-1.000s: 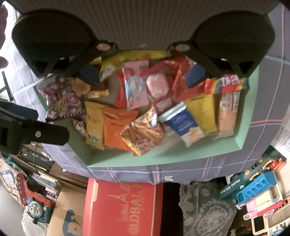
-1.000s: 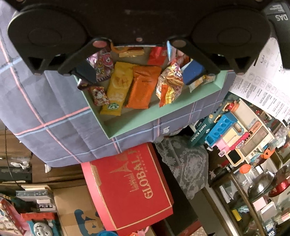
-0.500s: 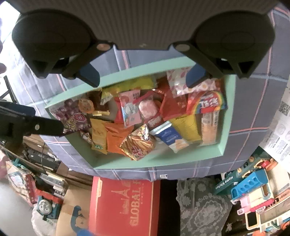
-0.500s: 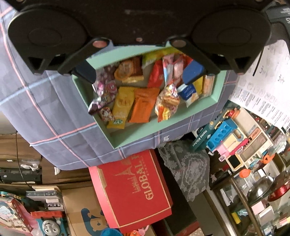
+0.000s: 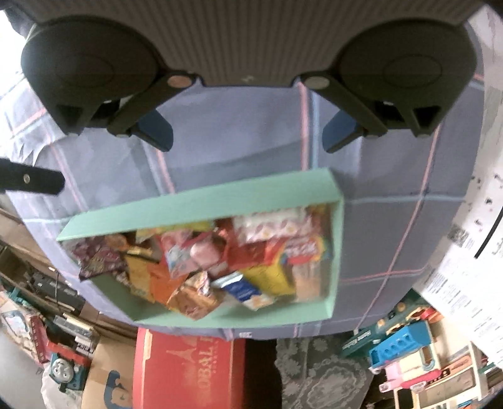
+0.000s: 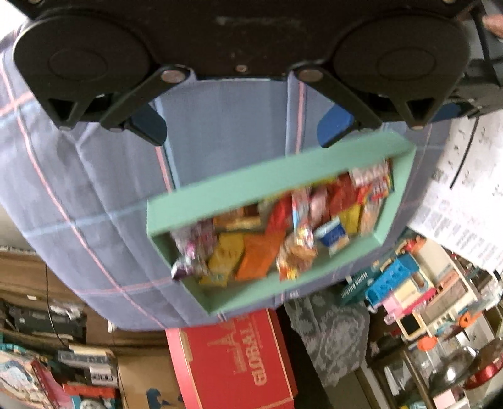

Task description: Organize snacks

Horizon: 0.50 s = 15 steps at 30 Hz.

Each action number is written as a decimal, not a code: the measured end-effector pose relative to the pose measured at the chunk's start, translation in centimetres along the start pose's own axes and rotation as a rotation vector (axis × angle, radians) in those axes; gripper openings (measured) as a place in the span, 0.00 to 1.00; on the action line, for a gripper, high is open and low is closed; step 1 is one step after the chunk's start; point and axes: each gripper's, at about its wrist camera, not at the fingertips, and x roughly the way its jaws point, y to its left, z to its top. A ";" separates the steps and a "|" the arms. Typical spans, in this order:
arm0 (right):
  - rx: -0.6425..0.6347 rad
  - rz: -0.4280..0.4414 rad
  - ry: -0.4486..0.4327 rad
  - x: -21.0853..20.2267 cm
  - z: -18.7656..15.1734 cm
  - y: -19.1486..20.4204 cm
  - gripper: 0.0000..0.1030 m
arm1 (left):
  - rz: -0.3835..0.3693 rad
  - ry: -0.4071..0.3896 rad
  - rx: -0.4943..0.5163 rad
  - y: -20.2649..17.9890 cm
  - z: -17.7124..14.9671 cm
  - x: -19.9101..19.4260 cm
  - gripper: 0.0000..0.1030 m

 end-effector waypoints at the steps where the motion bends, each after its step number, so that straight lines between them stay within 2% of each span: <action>1: -0.009 -0.006 0.012 0.0 -0.5 0.1 1.00 | 0.010 0.002 0.001 0.2 -0.4 0.0 1.00; 7: -0.060 -0.047 0.045 -0.1 -2.9 0.4 1.00 | 0.049 -0.001 -0.008 0.8 -1.8 -0.2 1.00; 15: -0.116 -0.103 -0.004 -0.2 -3.2 1.0 1.00 | 0.080 -0.005 -0.017 0.8 -2.0 -0.1 1.00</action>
